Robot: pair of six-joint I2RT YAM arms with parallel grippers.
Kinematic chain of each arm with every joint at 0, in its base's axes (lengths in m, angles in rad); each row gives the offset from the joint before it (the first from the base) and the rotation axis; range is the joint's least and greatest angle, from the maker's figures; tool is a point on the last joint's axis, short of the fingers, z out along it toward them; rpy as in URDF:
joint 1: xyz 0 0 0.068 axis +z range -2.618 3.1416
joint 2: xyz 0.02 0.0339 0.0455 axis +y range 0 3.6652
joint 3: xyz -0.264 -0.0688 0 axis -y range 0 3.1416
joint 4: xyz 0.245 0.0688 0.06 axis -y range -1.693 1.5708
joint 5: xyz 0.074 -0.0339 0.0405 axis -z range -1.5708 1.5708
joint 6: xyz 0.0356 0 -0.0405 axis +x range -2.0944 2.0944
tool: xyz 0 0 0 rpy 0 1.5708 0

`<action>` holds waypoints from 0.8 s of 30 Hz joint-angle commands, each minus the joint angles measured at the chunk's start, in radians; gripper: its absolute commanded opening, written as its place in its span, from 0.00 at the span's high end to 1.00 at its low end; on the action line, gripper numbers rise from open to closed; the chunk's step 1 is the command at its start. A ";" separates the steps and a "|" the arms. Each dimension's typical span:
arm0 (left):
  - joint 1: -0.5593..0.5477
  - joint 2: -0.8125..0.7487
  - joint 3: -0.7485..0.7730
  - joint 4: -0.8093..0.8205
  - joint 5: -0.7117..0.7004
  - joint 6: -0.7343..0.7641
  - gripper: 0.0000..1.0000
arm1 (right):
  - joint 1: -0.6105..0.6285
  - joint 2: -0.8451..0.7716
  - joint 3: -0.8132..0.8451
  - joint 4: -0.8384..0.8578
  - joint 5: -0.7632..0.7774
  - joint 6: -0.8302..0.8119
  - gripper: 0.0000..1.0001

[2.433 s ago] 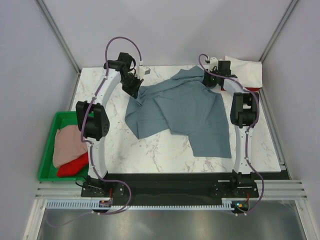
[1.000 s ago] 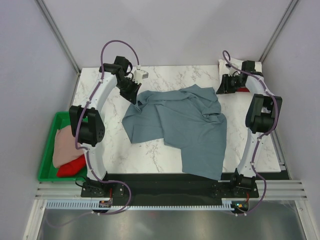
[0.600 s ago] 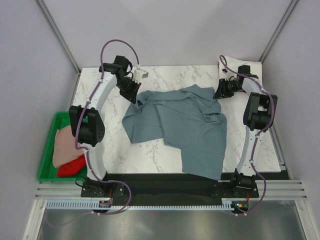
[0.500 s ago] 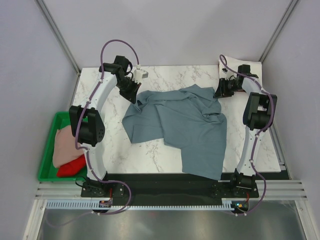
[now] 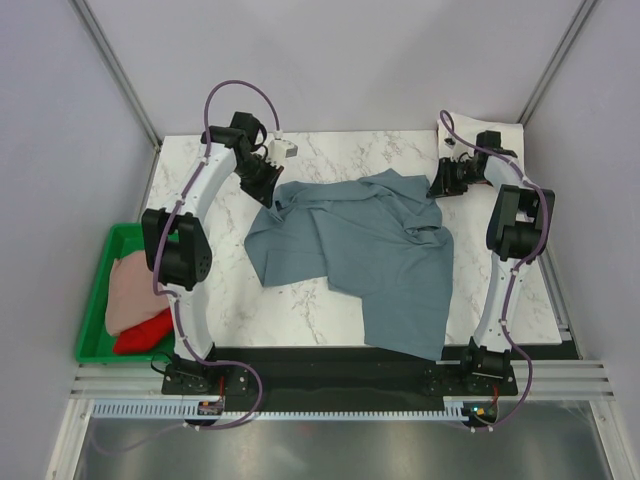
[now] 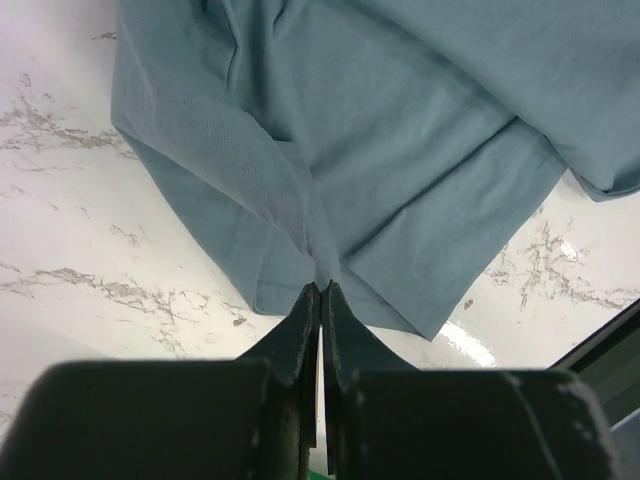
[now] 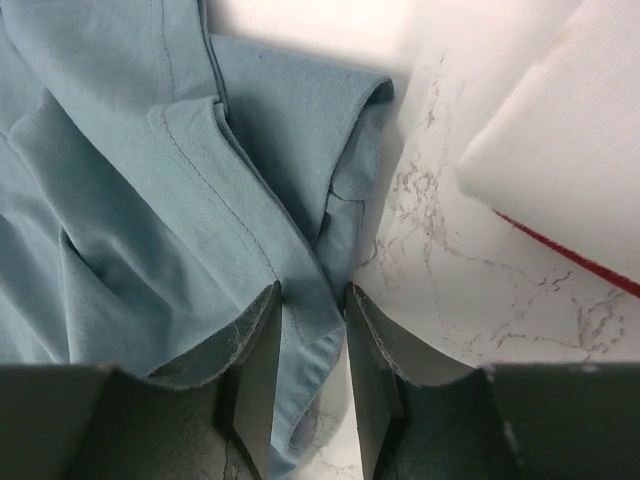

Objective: Fold and stack the t-shirts
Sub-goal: Flatten the tshirt out

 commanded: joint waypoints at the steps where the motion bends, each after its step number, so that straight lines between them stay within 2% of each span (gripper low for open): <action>1: -0.004 0.015 0.052 0.011 0.011 0.011 0.97 | 0.001 -0.056 -0.019 -0.013 -0.010 -0.011 0.60; 5: -0.004 0.023 0.061 0.010 0.016 0.007 0.97 | 0.001 -0.062 -0.022 -0.016 0.002 -0.025 0.64; 12: -0.004 0.021 0.054 0.014 0.017 0.008 0.97 | 0.001 -0.108 -0.022 -0.017 0.038 -0.057 0.80; 21: -0.001 0.020 0.069 0.028 0.014 0.010 0.97 | 0.015 -0.174 0.027 -0.016 0.105 -0.128 0.79; 24: 0.000 0.023 0.074 0.027 0.016 0.008 0.97 | 0.027 -0.165 0.051 -0.029 0.110 -0.131 0.73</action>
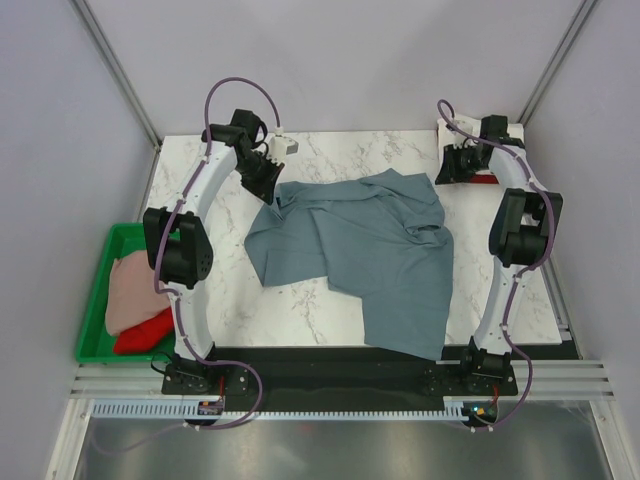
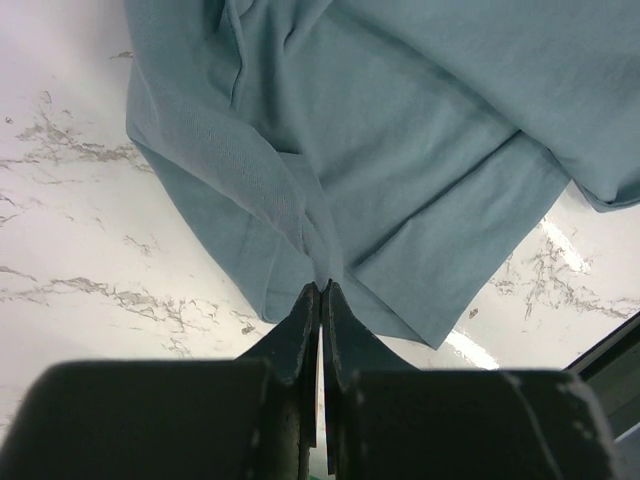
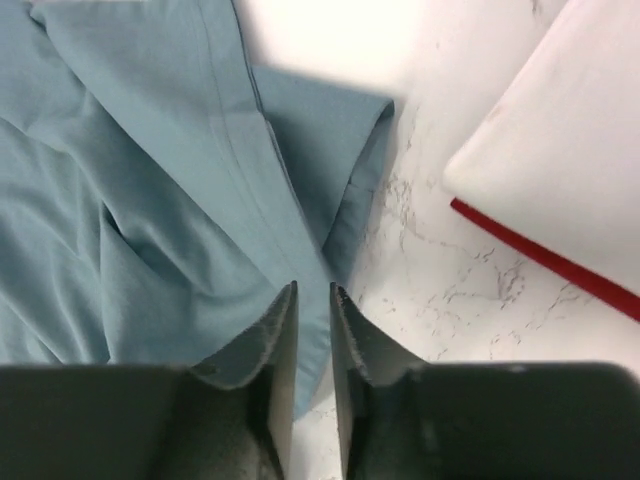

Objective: Fold and stack the t-shirts
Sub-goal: Flatten the tshirt out

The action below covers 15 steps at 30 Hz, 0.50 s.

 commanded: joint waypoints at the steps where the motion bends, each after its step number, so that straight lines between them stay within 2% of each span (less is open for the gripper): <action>1: 0.000 0.001 0.045 0.021 0.015 0.008 0.97 | 0.021 -0.043 0.060 -0.012 0.013 -0.041 0.76; 2: -0.002 0.003 0.046 0.021 0.015 0.008 0.97 | 0.022 -0.029 0.067 -0.021 0.008 -0.042 0.88; 5: 0.000 0.001 0.052 0.023 0.014 0.007 0.97 | 0.030 -0.027 0.067 -0.027 0.006 -0.041 1.00; 8: 0.000 -0.003 0.054 0.024 0.008 0.010 0.97 | 0.035 -0.038 0.061 -0.029 0.005 -0.044 1.00; 9: 0.001 -0.004 0.054 0.023 0.008 0.010 0.97 | 0.035 -0.038 0.058 -0.029 0.009 -0.041 0.95; 10: 0.001 -0.005 0.054 0.021 0.008 0.010 0.97 | 0.035 -0.037 0.055 -0.032 0.025 -0.038 0.82; 15: 0.001 -0.008 0.049 0.024 0.008 0.010 0.97 | 0.029 0.015 0.044 -0.045 0.037 -0.007 0.61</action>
